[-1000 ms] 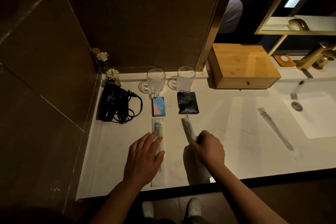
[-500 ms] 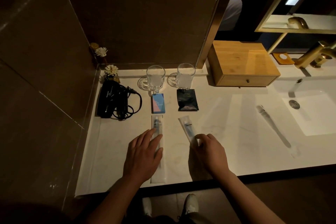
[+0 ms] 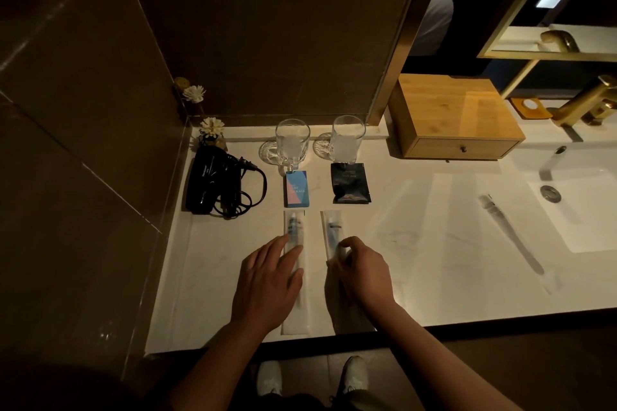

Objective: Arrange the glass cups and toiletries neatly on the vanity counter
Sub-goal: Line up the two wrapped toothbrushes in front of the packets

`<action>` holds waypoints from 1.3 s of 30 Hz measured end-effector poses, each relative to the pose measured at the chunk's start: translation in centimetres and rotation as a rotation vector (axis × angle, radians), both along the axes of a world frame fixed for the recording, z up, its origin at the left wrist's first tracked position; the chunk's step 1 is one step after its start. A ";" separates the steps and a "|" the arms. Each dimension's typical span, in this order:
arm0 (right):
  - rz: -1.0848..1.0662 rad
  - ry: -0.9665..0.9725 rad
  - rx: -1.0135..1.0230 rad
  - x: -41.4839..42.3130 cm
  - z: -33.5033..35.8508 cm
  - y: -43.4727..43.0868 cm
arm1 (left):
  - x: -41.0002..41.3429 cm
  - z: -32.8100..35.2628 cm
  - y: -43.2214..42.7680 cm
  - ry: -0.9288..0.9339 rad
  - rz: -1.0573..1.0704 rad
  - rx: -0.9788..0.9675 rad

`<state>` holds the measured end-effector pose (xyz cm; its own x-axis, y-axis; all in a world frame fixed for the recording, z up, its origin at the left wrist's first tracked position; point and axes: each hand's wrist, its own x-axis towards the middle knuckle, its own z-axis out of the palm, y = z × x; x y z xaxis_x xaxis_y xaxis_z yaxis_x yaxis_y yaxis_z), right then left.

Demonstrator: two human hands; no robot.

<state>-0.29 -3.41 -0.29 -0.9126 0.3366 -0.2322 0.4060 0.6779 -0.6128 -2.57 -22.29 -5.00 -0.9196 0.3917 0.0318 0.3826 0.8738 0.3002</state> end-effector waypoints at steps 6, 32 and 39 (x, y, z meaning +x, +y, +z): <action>-0.031 -0.001 -0.022 -0.3 0.0 -0.2 | 0.0 0.0 0.0 0.008 0.001 -0.014; -0.066 0.030 -0.046 -0.1 -0.7 0.1 | -0.2 0.3 0.0 0.004 0.004 0.018; -0.161 0.097 -0.065 1.1 0.3 2.5 | -0.2 0.6 0.0 0.003 0.027 0.015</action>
